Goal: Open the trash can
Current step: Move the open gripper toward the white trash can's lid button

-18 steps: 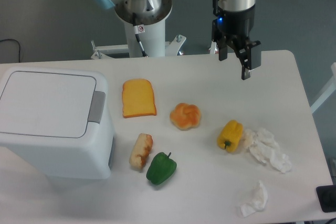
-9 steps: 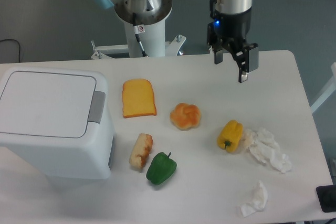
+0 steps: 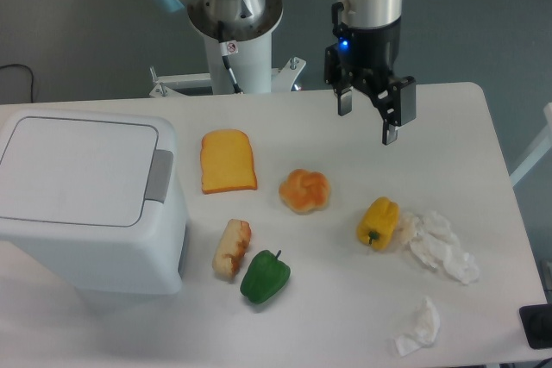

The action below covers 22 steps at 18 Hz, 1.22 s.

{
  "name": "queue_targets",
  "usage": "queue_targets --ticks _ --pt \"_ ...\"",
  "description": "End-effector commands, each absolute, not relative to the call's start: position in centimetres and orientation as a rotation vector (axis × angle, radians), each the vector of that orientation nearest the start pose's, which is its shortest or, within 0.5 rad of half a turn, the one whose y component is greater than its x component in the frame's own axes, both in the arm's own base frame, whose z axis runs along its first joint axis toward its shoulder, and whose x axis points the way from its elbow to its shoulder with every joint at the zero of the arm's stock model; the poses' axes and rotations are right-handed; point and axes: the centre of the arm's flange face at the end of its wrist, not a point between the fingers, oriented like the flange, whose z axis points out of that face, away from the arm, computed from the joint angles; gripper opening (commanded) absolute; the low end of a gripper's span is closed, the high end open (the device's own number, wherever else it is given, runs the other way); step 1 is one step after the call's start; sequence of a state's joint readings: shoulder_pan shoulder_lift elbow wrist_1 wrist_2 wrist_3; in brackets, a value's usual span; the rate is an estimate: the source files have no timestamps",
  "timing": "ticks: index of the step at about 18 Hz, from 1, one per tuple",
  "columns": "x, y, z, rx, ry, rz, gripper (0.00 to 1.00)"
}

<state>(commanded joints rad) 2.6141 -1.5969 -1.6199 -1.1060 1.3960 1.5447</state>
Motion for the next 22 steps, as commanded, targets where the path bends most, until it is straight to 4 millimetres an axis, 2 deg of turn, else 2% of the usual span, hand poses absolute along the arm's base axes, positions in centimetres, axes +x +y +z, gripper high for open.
queue_targets --ticks 5,13,22 --pt "-36.8 40.3 51.6 -2.674 0.758 0.463 1.00" --pt "-34.5 42.7 51.3 -2.649 0.467 0.320 1.00" --pt "-33.0 45.5 52.7 -2.619 0.266 0.282 1.00"
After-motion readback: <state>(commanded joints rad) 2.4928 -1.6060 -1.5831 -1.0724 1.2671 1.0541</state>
